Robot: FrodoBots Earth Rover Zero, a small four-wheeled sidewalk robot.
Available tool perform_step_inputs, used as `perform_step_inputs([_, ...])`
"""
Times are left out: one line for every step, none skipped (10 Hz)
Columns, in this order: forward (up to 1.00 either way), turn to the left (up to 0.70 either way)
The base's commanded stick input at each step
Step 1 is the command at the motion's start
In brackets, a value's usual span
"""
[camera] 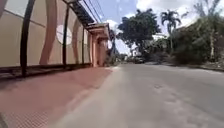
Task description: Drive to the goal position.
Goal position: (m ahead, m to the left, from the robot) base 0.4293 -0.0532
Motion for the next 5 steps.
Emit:
perform_step_inputs([1.0, -0.4])
perform_step_inputs([1.0, -0.4])
perform_step_inputs([1.0, -0.4])
perform_step_inputs([1.0, -0.4])
perform_step_inputs([1.0, -0.3])
